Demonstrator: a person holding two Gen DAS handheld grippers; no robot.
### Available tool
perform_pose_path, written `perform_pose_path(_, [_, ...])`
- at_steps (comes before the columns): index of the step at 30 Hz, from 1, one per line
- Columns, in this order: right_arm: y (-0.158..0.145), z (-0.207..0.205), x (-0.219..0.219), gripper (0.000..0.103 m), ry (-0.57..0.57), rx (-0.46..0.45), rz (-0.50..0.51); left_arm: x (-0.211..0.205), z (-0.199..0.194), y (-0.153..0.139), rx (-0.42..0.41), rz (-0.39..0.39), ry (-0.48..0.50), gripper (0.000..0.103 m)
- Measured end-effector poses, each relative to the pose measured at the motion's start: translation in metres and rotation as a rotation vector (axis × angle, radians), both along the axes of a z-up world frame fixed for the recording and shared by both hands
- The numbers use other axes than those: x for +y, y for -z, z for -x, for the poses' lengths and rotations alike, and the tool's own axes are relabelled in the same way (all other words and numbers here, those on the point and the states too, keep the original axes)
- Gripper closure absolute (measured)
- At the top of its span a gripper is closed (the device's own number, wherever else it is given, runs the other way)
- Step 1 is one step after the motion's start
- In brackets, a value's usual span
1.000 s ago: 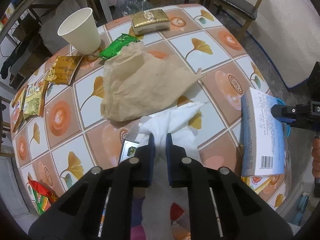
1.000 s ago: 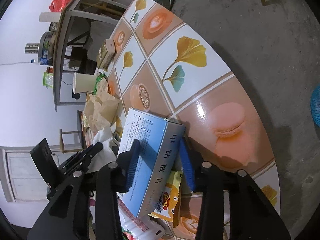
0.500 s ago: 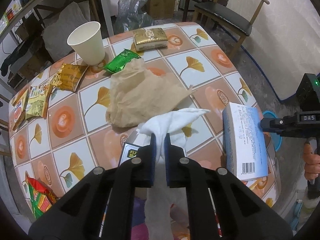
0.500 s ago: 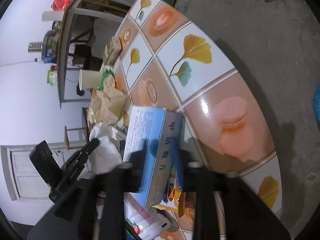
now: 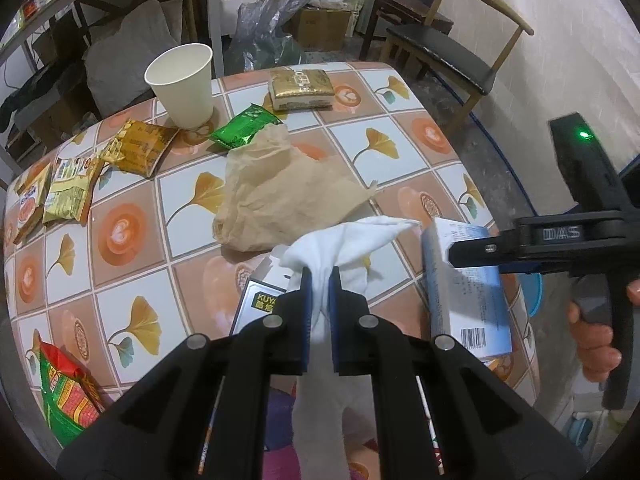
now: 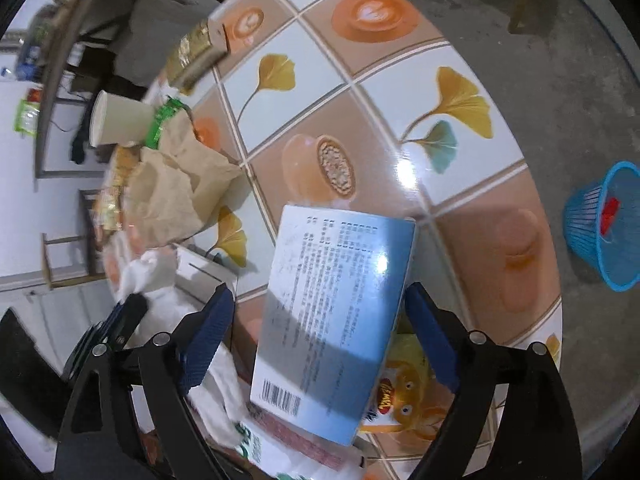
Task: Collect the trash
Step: 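Grasp the white tissue with the left gripper while the right gripper grasps the blue tissue box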
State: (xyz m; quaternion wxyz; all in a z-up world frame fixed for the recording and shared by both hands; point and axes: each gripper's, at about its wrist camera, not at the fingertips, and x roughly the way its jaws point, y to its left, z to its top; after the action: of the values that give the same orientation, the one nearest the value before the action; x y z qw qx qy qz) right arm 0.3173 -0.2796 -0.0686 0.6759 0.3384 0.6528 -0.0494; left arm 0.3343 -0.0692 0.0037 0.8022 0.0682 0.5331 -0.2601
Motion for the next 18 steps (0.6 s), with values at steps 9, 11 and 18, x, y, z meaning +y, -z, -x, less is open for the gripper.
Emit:
perform_pose_path(9, [0.016,-0.02,0.027,0.018,-0.059,0.078,0.147,0.014,-0.001,0.0,0.005,0.034,-0.011,0.097])
perform_pose_path(11, [0.016,-0.02,0.029,0.018,-0.066,0.068,0.169,0.016,-0.002,0.0,0.005,0.041,-0.014,0.097])
perform_pose_path(18, [0.01,-0.014,0.02,0.028,-0.07,0.023,0.132,0.021,-0.004,-0.003,0.001,0.07,-0.028,0.097])
